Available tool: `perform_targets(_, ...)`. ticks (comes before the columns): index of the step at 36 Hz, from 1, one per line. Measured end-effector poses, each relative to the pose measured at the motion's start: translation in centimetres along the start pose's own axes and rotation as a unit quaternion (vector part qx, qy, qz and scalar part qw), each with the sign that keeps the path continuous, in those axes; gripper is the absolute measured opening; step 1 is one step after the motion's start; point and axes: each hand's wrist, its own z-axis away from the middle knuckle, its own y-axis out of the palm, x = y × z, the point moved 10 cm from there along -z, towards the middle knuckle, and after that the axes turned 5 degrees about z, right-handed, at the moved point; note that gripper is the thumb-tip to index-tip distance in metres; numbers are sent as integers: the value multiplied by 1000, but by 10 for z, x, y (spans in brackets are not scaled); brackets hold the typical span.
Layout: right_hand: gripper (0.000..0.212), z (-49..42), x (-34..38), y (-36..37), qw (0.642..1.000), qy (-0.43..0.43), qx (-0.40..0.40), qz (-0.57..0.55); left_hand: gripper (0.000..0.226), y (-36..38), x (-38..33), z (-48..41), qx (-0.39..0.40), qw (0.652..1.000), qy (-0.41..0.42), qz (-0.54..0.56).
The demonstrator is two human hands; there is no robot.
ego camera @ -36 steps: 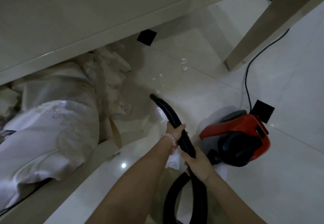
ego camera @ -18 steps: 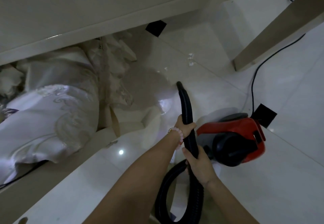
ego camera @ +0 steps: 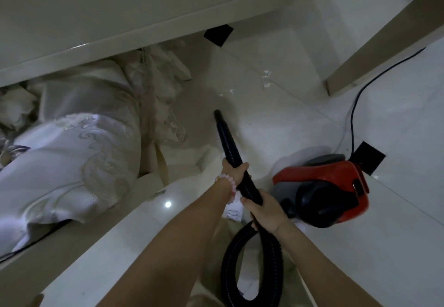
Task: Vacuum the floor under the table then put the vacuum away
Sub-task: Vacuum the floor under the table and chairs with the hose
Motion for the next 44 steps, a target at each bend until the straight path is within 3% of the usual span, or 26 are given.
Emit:
perform_targets(1,11,-3,1,2,1000,0,10,12,46,-6,2,-1,-9,1000,-8,6)
perform_targets(4,14,-9,2,9,999,0,34,33,97,-26,18,-15,-28,999,-31,5)
perform_targets(5,16,-10,2,10,999,2,37,36,100,-30,23,-19,-25,999,-40,13)
perform_targets(9,26,-14,3,12,999,8,25,32,73,-31,13,-2,-3,997,-55,53)
perform_targets(12,27,-13,6,13,1000,4,21,21,72,-25,12,-2,14,995,-63,73)
perform_targets(18,28,-10,4,17,995,30,38,-86,59,-24,6,-6,-41,996,-23,72)
perform_targets(24,22,14,-12,18,983,75,61,-153,80,-23,-3,-17,-34,997,9,63)
perform_targets(30,20,32,-19,33,969,75,95,-215,57,-40,-37,-16,-31,995,43,82)
perform_targets(33,17,27,-9,40,978,45,63,-196,50,-44,-43,-16,-18,993,46,106)
perform_targets(37,23,17,7,51,988,13,6,-154,59,-45,-44,-14,-13,993,38,114)
perform_targets(44,24,0,28,42,985,13,-45,-168,54,-21,-41,-10,56,997,20,56)
